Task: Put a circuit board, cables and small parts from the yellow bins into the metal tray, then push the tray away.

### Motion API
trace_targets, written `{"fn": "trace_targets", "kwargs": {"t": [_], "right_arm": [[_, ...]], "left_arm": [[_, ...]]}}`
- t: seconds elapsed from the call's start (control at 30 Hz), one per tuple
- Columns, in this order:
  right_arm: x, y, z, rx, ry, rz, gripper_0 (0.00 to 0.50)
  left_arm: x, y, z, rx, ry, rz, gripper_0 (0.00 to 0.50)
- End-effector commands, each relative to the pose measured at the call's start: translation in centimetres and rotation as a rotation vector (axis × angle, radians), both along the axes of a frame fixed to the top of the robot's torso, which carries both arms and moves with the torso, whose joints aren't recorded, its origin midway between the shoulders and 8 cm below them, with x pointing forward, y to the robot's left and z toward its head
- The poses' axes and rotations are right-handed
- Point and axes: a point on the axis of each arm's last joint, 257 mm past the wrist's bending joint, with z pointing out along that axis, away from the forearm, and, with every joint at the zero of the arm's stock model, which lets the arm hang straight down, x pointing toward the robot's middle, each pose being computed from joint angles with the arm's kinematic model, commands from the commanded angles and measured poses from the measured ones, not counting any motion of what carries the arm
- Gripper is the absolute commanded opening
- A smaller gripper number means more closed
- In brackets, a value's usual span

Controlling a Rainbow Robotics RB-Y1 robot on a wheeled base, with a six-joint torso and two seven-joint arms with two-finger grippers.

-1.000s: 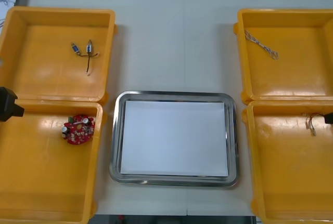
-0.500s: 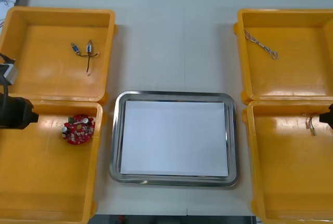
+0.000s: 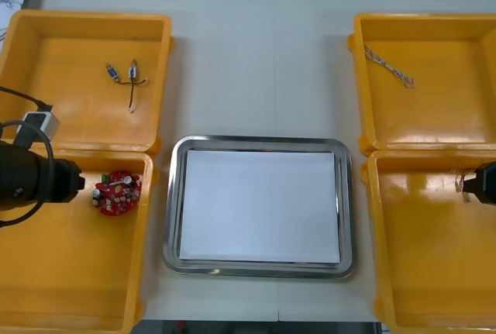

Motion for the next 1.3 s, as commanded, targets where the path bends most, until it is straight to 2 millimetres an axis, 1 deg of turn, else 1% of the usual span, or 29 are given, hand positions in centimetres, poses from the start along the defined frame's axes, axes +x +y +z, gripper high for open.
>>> {"fn": "trace_targets", "kwargs": {"t": [0.03,0.33,0.57,0.7,1.0,1.13,1.3], "right_arm": [[-0.3,-0.7,-0.8,-0.049,0.022,0.060,0.500],[0.1,-0.7,-2.2,-0.056,0.018,0.083,0.500],[0.3,-0.9,-3.3,-0.081,0.012,0.113,0.500],[0.3,-1.7,-3.9,-0.093,0.016,0.113,0.500],[0.2,-3.4,-4.4,-0.125,0.026,0.088,0.500],[0.3,-3.4,-4.5,-0.116,0.021,0.079,0.500],[0.5,-3.0,-4.6,-0.099,0.009,0.072,0.500]], "left_arm": [[-0.2,-1.2,-0.9,-0.048,-0.018,0.099,0.500],[-0.5,-1.5,-2.0,-0.047,-0.002,0.109,0.500],[0.2,-1.2,-2.4,-0.041,-0.001,0.127,0.500],[0.8,-1.3,-3.0,-0.049,-0.007,0.132,0.500],[1.1,-1.2,-3.5,-0.048,-0.006,0.144,0.500],[1.5,-1.3,-3.6,-0.045,-0.012,0.144,0.500],[1.9,-1.5,-3.9,-0.041,-0.017,0.143,0.500]]}}
